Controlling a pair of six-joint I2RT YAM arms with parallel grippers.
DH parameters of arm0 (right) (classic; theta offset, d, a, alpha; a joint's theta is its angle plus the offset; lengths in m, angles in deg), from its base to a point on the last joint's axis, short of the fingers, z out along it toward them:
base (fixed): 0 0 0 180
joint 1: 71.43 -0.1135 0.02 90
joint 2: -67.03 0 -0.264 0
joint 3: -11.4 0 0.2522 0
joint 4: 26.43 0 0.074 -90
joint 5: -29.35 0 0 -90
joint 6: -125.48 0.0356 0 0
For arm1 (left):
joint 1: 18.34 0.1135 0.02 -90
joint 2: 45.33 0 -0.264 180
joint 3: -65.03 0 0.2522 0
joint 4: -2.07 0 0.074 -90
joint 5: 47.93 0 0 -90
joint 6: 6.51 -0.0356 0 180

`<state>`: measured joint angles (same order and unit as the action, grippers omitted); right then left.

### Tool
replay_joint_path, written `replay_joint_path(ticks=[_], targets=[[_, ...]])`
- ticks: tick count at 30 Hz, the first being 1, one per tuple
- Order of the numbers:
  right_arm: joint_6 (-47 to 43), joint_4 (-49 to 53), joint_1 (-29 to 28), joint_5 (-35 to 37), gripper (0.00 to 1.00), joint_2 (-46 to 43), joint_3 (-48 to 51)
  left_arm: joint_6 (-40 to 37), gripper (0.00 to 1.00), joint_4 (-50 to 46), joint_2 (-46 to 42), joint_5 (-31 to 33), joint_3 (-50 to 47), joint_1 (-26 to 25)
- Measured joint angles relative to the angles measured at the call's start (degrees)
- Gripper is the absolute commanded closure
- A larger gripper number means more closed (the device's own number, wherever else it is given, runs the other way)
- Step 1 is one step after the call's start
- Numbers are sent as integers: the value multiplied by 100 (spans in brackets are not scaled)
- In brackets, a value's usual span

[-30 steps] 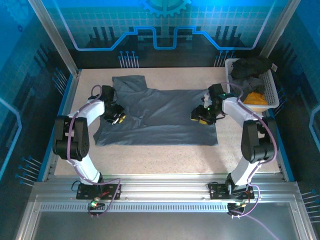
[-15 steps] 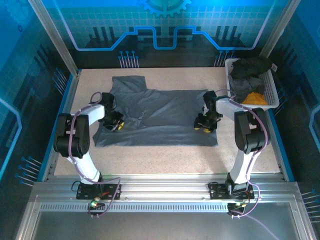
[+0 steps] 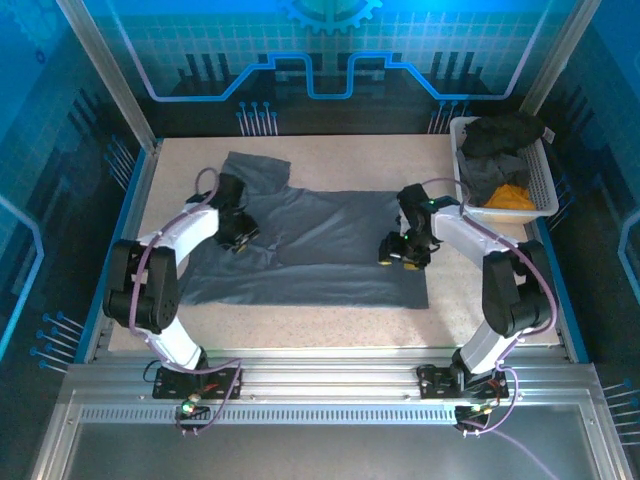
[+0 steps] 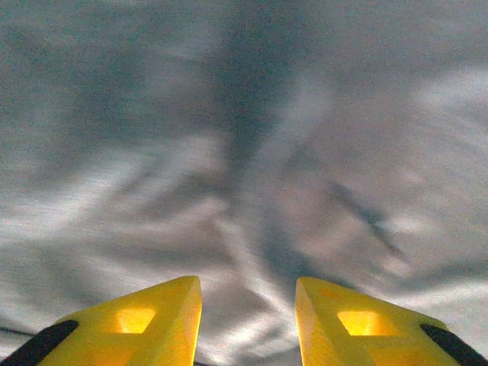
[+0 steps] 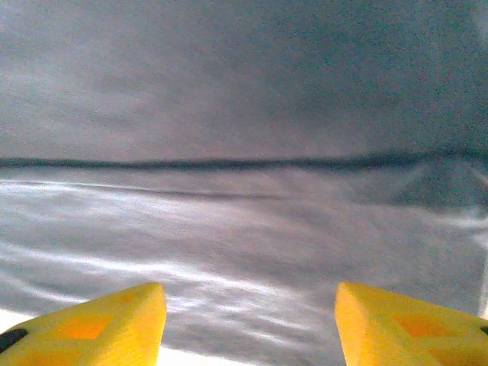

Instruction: Fold and stack the t-shirts

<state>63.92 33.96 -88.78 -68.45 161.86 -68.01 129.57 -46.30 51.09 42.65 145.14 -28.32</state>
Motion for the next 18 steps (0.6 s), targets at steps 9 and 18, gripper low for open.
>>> replay_joint_path(ticks=[9, 18], targets=[[-350, -369, 15, -688, 38, 4, -778, -481, 55, -221, 1034, 13, 1067, -745], [-345, -420, 15, -1036, 37, 13, -780, -1036, 59, -535, 1486, 116, 1145, -745]])
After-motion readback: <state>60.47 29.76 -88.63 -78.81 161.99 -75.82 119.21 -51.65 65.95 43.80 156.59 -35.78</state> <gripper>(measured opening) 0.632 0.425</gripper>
